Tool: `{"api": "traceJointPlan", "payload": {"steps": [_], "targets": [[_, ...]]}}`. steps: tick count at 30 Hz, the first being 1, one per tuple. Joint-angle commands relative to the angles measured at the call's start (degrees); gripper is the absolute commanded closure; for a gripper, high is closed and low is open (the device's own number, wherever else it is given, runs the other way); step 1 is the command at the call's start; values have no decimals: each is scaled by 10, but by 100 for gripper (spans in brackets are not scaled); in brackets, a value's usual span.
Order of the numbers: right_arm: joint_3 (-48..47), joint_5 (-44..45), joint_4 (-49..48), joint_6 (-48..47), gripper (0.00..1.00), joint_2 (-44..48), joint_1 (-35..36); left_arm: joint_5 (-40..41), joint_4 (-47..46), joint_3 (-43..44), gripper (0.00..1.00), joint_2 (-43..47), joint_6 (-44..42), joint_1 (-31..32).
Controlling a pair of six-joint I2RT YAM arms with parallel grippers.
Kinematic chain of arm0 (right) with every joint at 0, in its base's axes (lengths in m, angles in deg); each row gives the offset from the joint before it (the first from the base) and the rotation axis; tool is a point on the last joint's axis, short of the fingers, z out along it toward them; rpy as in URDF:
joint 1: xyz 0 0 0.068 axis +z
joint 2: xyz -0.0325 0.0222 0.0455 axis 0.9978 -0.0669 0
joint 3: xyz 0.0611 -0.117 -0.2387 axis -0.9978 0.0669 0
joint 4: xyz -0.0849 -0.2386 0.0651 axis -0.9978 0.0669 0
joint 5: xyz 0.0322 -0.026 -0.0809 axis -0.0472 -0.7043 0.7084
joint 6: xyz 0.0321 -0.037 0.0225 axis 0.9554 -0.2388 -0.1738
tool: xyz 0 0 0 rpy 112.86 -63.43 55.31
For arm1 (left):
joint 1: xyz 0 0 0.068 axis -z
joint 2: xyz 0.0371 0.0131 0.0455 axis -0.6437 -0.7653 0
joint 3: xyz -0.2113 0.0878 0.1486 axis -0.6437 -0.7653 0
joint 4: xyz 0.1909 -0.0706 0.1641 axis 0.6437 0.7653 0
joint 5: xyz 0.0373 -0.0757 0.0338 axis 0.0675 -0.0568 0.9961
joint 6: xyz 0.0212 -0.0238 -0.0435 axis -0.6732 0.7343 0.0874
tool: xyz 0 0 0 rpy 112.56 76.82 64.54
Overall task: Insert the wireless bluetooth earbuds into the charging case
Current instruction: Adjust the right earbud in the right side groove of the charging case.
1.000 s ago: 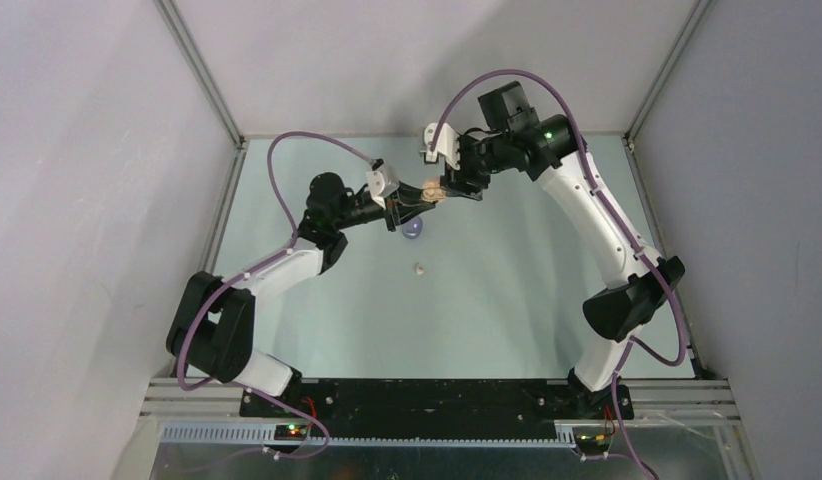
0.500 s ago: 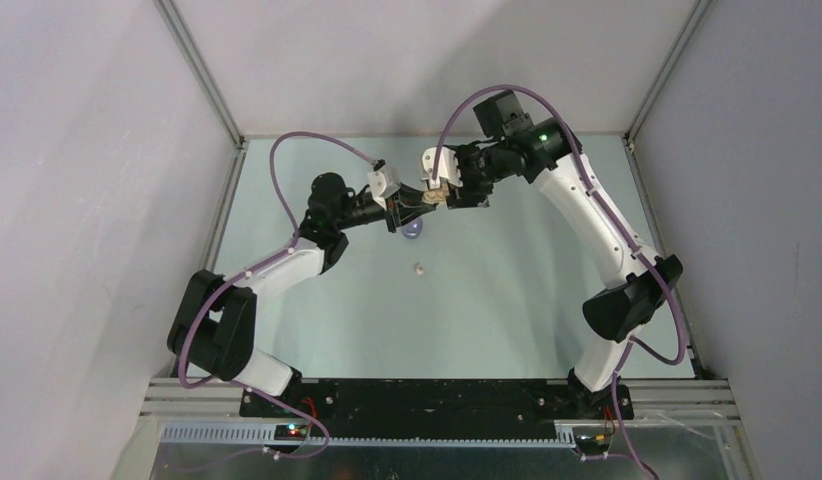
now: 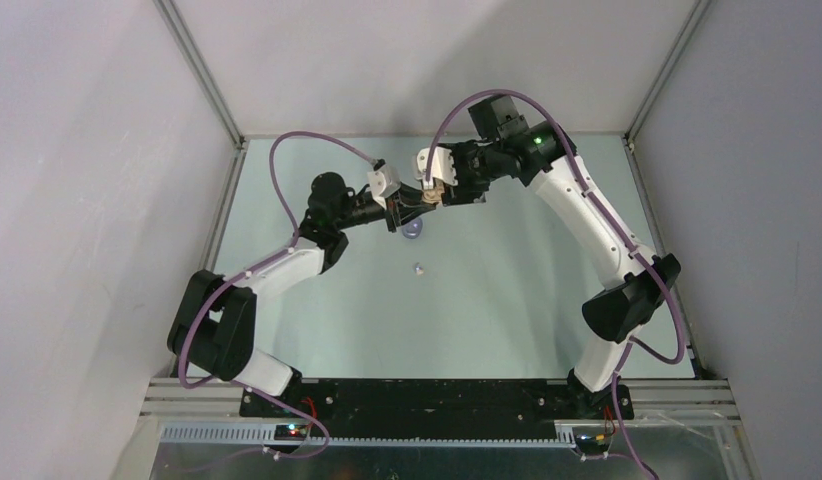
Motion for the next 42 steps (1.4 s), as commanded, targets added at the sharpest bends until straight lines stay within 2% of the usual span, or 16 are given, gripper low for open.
{"api": "traceJointPlan", "payload": {"steps": [1,9,21,31,37,42], "targets": [[-4,11,-35,14,36,13,2,-10,-9,29,100,3,-17,5],[-11,9,-38,31,36,10,7,-10,-6,31,100,3,-27,8],[-94,4,-5,83,36,-35,5,-3,2,27,100,11,-58,14],[-94,-2,14,89,36,-37,7,4,-1,25,100,12,-58,13],[-94,-40,40,81,32,-27,6,12,-3,23,100,11,-51,13],[-116,-60,63,97,24,-10,-3,15,-2,22,100,11,-49,11]]}}
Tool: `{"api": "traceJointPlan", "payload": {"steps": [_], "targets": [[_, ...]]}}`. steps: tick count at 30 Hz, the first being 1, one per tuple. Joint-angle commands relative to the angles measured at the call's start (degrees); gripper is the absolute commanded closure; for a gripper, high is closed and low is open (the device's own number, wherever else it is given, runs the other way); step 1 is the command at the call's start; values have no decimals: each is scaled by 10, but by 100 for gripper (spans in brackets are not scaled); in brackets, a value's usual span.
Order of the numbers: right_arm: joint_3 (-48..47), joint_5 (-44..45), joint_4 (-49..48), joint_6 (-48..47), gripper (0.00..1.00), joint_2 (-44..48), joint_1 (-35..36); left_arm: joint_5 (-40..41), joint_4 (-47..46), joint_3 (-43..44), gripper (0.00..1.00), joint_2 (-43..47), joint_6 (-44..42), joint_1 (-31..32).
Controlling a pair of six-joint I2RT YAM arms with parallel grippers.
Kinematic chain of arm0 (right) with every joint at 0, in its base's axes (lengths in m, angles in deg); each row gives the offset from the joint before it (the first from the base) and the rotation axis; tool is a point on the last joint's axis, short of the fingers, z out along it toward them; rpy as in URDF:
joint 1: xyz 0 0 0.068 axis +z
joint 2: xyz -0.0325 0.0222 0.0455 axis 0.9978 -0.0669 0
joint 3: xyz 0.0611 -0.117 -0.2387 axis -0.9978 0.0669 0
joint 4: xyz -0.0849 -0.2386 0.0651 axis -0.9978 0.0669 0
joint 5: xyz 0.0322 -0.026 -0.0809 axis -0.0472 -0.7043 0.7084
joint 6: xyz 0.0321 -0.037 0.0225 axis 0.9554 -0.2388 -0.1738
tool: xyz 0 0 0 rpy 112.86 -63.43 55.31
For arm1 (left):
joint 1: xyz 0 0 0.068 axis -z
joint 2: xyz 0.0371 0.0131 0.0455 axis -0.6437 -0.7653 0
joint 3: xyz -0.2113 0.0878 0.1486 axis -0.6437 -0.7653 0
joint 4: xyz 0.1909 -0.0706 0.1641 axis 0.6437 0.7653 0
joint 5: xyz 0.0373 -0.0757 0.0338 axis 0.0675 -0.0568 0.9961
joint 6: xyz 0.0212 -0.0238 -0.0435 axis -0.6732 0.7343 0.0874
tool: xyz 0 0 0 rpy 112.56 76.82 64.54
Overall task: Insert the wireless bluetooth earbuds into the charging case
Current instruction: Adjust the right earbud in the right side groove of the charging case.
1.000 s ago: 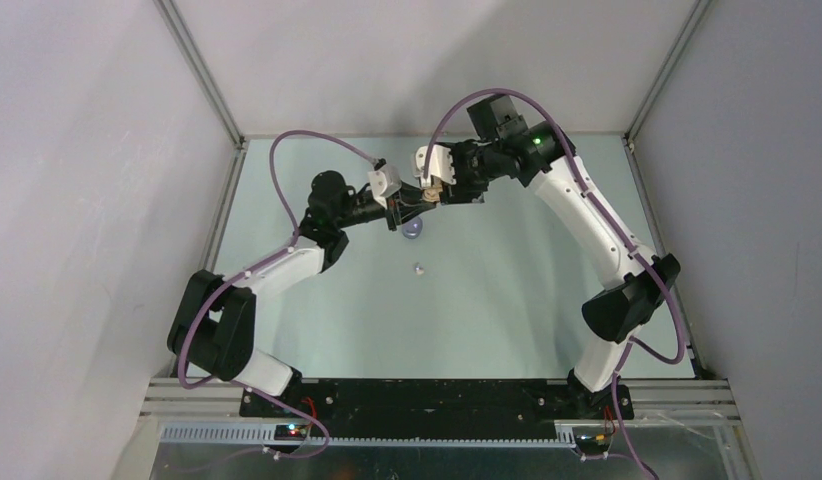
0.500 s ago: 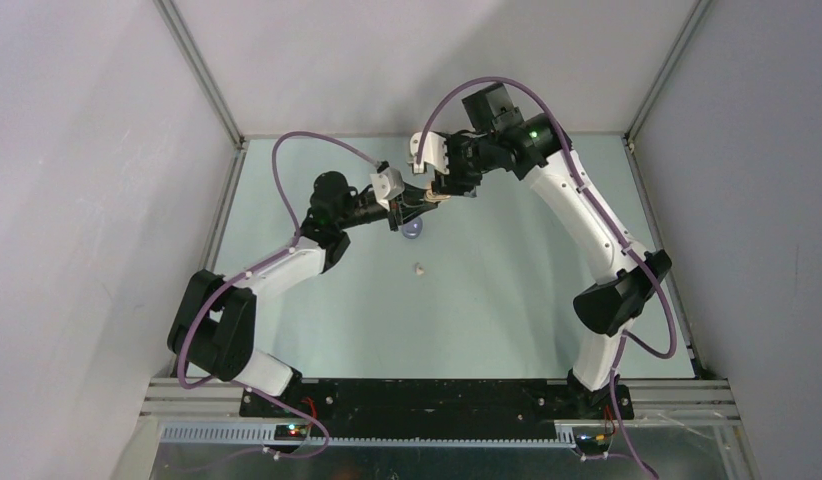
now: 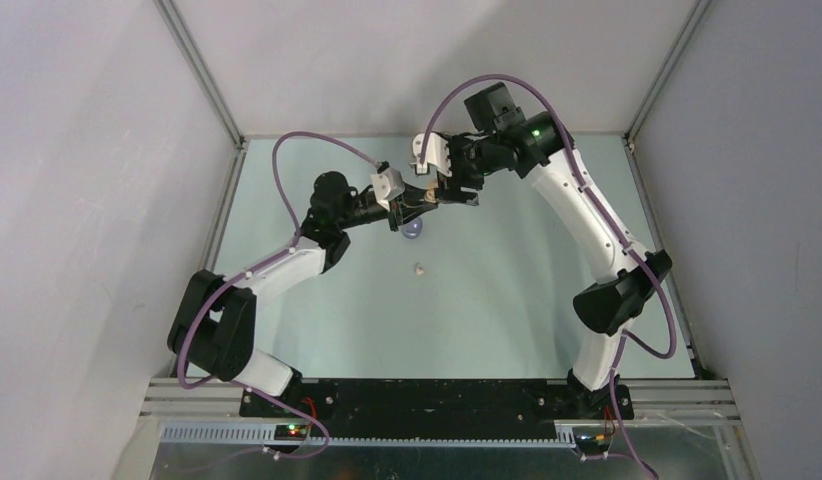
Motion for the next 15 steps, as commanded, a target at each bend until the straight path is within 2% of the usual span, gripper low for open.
{"api": "traceJointPlan", "payload": {"steps": [1,6,10,14,15], "targets": [[-52,-36,32,22,23,27,-11,4,-15,14,100,10,-4,3],[-61,-62,46,63,21,41,-38,6,-18,17,100,6,3,2],[-59,-107,15,179,20,49,-94,10,-25,21,100,7,31,-8],[-3,-169,-60,310,29,58,-157,9,-25,25,100,23,97,-41],[34,-180,-90,325,35,60,-163,8,-29,25,100,26,113,-58]]}}
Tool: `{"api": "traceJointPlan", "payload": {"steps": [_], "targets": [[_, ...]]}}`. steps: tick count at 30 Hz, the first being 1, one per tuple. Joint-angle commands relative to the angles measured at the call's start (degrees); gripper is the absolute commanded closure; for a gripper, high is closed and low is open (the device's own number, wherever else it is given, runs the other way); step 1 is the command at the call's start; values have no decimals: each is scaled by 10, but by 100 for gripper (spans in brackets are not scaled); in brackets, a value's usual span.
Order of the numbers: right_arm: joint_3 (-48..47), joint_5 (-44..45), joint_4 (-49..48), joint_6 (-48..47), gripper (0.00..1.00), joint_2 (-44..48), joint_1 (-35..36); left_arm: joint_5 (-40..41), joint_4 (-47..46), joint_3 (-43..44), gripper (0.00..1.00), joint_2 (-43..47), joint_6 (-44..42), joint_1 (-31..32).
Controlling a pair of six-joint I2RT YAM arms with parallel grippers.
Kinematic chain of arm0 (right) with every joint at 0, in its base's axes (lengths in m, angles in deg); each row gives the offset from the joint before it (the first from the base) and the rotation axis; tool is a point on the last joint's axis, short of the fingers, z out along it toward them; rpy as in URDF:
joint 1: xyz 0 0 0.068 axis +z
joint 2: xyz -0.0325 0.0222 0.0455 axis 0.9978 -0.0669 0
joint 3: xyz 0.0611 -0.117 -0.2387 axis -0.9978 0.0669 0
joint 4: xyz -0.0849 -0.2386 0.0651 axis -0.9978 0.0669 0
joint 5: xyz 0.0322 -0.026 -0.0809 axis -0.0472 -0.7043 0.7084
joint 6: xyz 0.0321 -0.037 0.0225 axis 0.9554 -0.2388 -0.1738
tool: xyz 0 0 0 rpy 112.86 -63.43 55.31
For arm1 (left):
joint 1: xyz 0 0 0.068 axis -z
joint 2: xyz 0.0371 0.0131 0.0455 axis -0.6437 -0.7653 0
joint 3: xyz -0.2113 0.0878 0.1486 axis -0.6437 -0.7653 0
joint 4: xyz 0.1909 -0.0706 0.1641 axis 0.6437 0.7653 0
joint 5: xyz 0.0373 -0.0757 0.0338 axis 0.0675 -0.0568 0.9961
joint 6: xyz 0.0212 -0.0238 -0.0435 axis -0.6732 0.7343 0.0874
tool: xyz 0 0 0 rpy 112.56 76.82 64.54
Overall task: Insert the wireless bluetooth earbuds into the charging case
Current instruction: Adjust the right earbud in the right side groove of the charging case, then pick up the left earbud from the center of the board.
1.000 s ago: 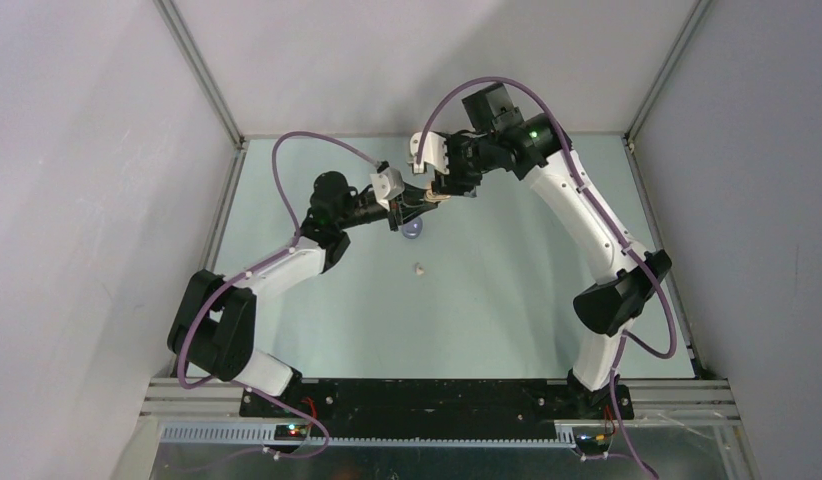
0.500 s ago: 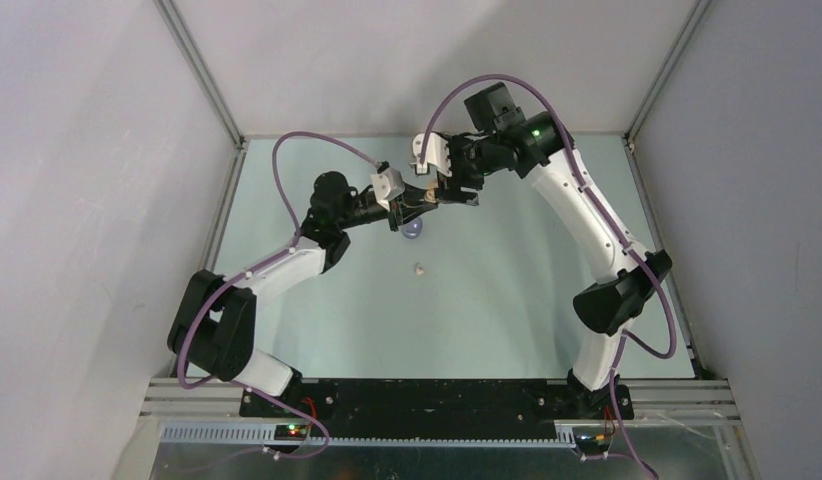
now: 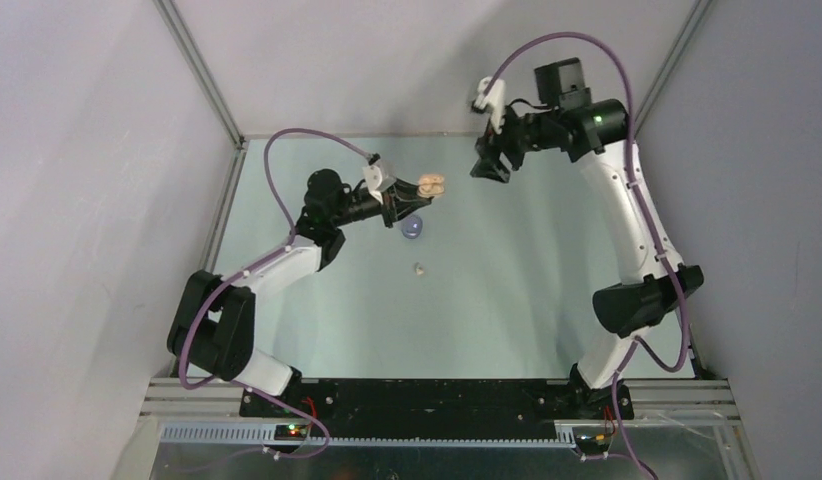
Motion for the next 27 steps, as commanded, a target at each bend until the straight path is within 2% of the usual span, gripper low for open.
{"api": "traceJointPlan", "payload": {"steps": [1,3,7,13,18,24,27], "targets": [[103,-72,-108,163,39,30,-48,3,-35,24,100,33,113,-48],[161,-72,-140,165,52,36,-44,6,-41,23,100,46,173,-76],[261,-44,-174,92,59,38,5,22,-17,10,100,93,231,-121],[369,3,-265,18,62,10,78,65,89,-36,100,195,194,-168],[425,32,-298,-105,64,-36,123,92,164,-65,100,253,164,-188],[505,78,-400,-164,65,-37,158,114,201,-81,100,284,148,-194],[556,103,-488,-187,65,-14,178,128,205,-85,100,288,149,-194]]}}
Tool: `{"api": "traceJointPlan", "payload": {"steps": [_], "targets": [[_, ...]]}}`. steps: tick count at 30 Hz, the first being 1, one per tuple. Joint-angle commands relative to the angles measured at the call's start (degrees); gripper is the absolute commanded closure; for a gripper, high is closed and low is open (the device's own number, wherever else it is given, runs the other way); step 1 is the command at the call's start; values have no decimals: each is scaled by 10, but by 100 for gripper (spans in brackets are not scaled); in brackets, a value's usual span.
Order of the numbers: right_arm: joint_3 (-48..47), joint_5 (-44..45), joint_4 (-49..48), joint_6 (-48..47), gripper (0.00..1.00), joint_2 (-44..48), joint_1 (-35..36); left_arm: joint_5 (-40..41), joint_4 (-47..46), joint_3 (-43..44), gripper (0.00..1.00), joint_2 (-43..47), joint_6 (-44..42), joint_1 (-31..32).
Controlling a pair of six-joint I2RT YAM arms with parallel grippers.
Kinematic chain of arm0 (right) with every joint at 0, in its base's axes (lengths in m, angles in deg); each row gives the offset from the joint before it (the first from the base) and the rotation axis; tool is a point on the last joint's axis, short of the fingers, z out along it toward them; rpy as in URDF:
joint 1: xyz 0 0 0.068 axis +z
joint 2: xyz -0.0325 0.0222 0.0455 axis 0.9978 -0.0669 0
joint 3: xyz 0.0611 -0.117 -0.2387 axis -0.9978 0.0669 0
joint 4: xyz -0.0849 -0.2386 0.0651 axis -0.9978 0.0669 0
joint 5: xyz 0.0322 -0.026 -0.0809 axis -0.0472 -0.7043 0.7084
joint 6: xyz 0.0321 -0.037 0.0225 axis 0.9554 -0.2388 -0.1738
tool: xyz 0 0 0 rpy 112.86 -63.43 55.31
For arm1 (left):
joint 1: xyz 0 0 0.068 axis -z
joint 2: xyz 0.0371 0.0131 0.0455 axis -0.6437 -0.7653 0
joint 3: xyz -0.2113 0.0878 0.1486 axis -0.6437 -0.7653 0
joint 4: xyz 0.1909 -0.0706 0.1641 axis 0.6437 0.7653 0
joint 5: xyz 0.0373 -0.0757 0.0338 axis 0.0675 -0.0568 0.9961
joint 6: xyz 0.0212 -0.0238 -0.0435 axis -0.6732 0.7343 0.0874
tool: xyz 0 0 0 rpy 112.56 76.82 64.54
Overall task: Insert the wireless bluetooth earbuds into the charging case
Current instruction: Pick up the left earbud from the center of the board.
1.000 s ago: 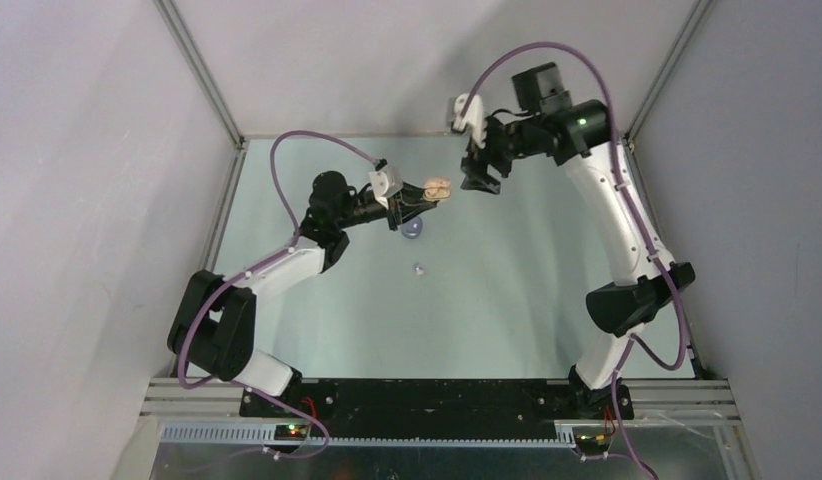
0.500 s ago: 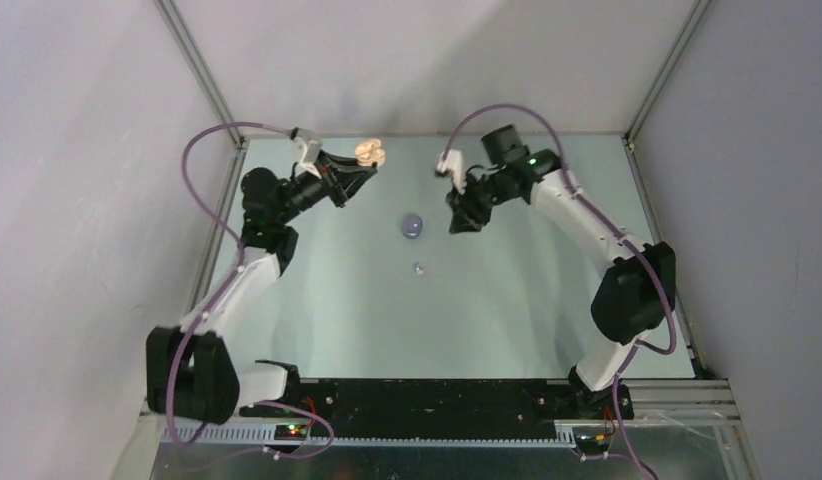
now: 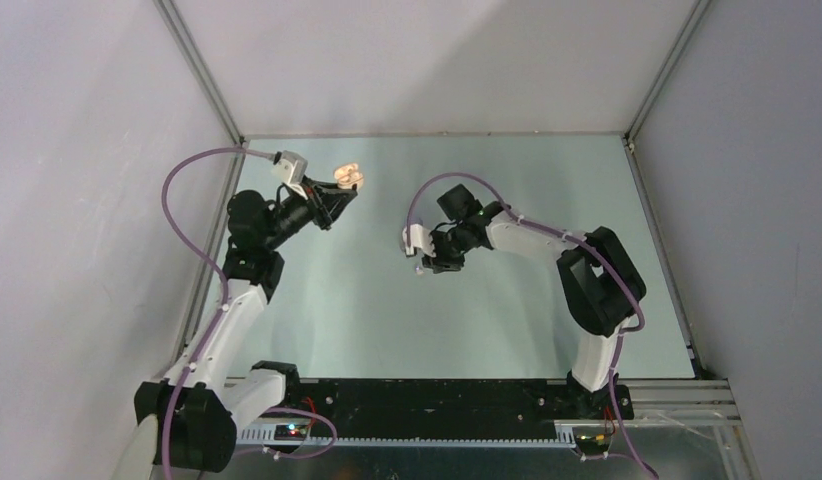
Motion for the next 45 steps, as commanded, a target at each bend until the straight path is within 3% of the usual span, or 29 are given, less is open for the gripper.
{"api": "traceJointPlan", "payload": {"steps": [1,11,32,45], "targets": [[67,50,-151,-60,65,34,24,33,17,-2,100,23,-17,-4],[114,101,-254,-71,63,17,64,54,16,-9,100,39,-13,-8],[104,87,-214,-123,57,-23,71,52,18,-29,100,64,-23,-34],[54,75,-176,-129,59,-59,73,51,25,-26,100,59,-30,-34]]}}
